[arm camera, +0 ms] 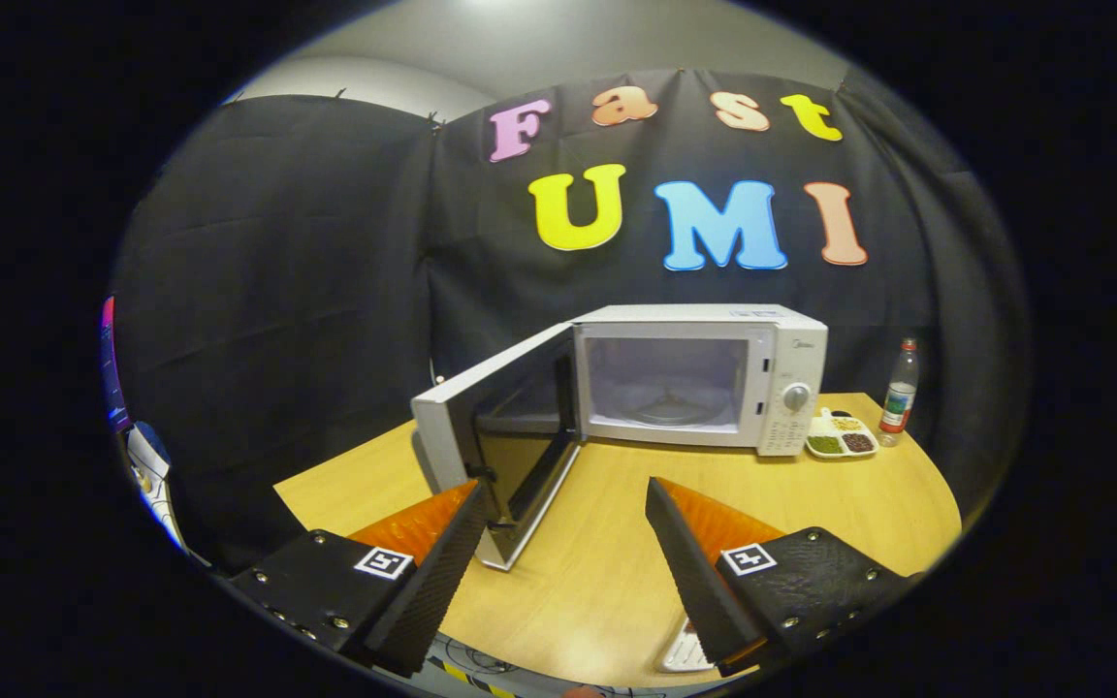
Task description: Open the microwave, put the food inside, and close the microwave door.
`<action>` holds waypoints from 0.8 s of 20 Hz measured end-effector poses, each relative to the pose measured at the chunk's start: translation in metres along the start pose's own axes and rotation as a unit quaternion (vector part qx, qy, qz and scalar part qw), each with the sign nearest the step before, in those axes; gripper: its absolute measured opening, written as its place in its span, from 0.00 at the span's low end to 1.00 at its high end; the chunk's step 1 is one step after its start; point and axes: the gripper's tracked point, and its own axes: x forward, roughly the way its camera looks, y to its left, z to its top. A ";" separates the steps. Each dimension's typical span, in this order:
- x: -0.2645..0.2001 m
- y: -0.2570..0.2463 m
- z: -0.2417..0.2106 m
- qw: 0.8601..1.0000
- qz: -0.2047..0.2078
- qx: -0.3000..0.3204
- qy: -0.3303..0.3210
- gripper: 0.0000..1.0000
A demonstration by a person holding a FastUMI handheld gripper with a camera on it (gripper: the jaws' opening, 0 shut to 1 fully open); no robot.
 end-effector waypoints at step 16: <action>-0.026 -0.161 -0.090 0.977 -0.169 0.103 0.078 1.00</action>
